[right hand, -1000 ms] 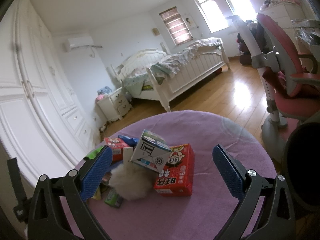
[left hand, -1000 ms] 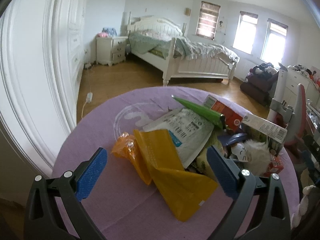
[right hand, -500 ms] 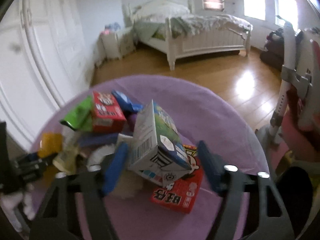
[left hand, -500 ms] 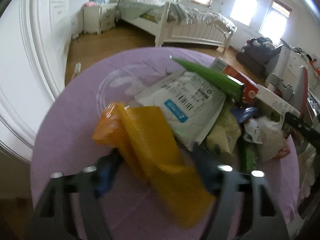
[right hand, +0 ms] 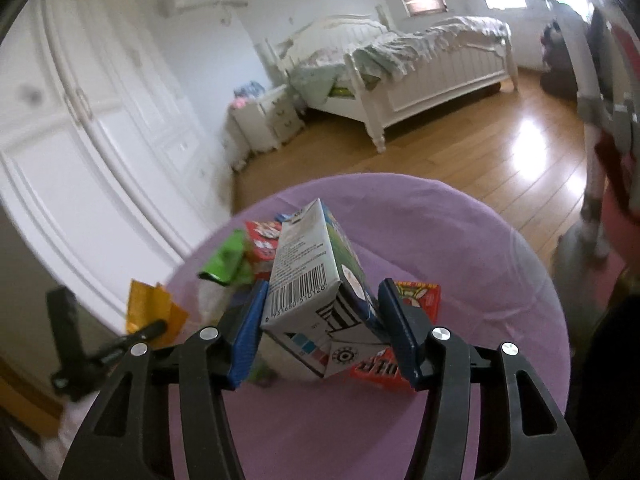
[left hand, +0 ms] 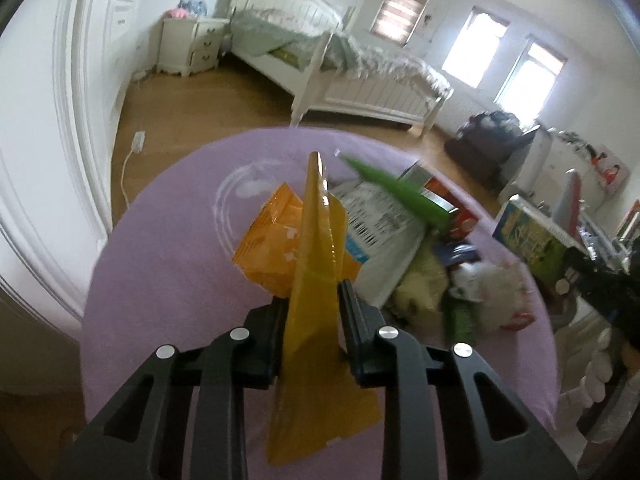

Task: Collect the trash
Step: 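Grasp the yellow plastic bag with the left tool while the right tool grasps the white carton, then carry the yellow bag and white carton in both tools over the black bin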

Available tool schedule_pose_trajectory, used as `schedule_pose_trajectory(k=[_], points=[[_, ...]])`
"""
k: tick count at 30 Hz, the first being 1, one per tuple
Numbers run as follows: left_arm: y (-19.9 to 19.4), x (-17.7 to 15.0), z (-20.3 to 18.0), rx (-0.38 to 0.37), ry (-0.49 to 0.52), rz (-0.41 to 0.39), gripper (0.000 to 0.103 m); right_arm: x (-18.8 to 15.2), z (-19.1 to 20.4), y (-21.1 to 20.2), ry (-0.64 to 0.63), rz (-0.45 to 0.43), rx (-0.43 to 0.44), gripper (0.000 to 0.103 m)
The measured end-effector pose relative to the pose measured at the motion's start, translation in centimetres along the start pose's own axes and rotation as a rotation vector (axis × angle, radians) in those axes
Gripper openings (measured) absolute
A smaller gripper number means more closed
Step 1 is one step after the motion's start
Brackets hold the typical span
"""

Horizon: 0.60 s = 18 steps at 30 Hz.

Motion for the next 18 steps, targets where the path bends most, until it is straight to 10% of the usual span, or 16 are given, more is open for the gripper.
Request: schedule_pose_trajectory(k=[9,18], points=[[-3.2,2.3,-8.2,-0.146,0.091,-0.064,0.026,0.6,-3.3,-6.3,0.184,-0.059,0.162,0.056],[1.0,0.6,-10.7,-0.254,0.013,0.059,0.028,-3.4,-5.9,-7.9,0.221,-0.025,0.16,0.056]])
Point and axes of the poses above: each gripper's, at about its wrist camera, not at the fingertips, and y roughly the way its jaws point, z to its left, x to its top, the point moved 10 cm from there along y, roughly the way its jaws point, and after that the axes turned 2 degrees about y, right-handed, at the moved point
